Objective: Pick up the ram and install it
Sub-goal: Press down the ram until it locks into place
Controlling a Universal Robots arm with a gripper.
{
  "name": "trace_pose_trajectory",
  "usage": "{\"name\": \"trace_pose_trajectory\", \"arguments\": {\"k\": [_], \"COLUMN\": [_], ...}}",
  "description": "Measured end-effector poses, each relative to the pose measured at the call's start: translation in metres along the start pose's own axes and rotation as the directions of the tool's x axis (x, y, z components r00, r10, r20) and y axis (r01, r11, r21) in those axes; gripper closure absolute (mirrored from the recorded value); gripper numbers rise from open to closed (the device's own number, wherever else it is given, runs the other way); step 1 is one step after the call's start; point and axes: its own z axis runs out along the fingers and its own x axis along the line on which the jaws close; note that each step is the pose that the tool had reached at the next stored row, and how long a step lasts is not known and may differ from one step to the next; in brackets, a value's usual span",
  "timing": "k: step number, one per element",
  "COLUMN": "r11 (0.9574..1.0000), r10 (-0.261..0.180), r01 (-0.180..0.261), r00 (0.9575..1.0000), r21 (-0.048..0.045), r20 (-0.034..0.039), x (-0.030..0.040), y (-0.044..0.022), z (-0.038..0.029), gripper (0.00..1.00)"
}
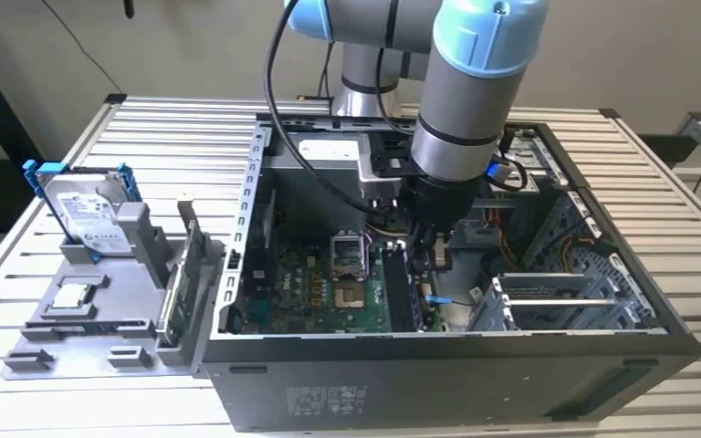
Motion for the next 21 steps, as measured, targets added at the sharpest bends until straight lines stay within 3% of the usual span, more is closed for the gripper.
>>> {"name": "trace_pose_trajectory", "arguments": {"k": [9,21], "r11": [1.0,1.0], "r10": [0.0,0.0], "r01": [0.0,0.0], "r00": [1.0,1.0], "r21": [0.0002,0.0001], "r20": [0.0007,0.0006], "x": [-0.0001,-0.0003], "y": [-0.0001,-0.0002], "z": [-0.0105,-0.0398], "gripper": [0.89,0.89]}}
